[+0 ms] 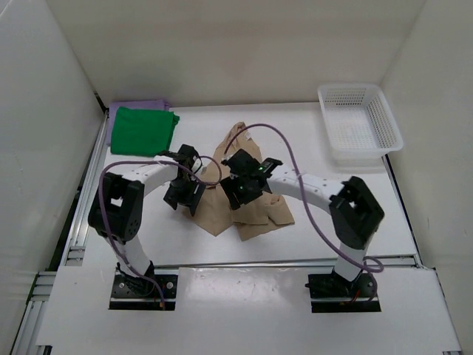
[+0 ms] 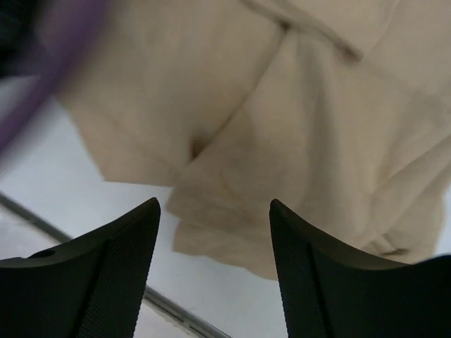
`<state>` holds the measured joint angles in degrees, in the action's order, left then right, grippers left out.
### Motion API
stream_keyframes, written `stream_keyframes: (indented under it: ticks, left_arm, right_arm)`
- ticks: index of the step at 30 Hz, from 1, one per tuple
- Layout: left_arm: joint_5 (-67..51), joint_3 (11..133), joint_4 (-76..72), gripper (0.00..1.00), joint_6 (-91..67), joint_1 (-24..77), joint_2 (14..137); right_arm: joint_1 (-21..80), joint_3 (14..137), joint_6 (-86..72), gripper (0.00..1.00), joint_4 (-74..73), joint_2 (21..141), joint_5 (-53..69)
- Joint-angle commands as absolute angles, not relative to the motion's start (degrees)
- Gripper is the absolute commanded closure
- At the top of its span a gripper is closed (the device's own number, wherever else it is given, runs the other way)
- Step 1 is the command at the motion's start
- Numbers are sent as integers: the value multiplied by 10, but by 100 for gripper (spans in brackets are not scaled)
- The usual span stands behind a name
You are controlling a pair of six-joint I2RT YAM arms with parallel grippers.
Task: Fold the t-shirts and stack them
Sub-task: Flatten out the tshirt
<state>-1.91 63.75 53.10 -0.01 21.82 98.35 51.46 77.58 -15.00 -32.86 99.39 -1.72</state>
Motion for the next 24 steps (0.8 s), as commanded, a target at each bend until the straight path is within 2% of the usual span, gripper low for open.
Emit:
stream_keyframes:
  ticks: [1, 3, 5, 6, 7, 11, 12, 13, 14, 18, 20, 22, 24]
  left_arm:
    - [-15, 661, 490, 21, 0, 212, 997]
    - [-22, 666, 484, 21, 0, 212, 1007]
    - [-29, 666, 484, 26, 0, 212, 1022]
    - [-29, 666, 484, 31, 0, 212, 1033]
    - [-29, 666, 484, 46, 0, 212, 1033]
    - [-36, 671, 484, 68, 0, 207, 1045]
    - [-42, 678, 484, 80, 0, 201, 1045]
    - [-47, 678, 490, 86, 0, 193, 1045]
    - [-47, 684, 490, 90, 0, 186, 1050]
    - [-88, 700, 521, 90, 0, 141, 1056]
    - [-130, 708, 533, 90, 0, 119, 1056]
    - [-137, 708, 539, 90, 0, 119, 1056]
    - [-145, 708, 539, 90, 0, 119, 1056]
  right_arm:
    - [526, 773, -170, 34, -319, 1026, -8]
    - [526, 791, -171, 34, -319, 1057, -2]
    - [526, 799, -180, 41, -319, 1075, -2]
    - [526, 804, -185, 43, -325, 1088, -9]
    - [526, 804, -185, 49, -325, 1088, -9]
    - [526, 780, -197, 51, -326, 1093, 23]
    - [526, 780, -197, 47, -326, 1093, 35]
    - [526, 780, -197, 39, -321, 1093, 50]
    - [526, 774, -197, 26, -316, 1093, 79]
    - [563, 714, -231, 18, -233, 989, -1]
    - [563, 671, -253, 18, -203, 960, -55]
    - [563, 671, -273, 24, -212, 966, -85]
    - [563, 690, -273, 24, -224, 997, -98]
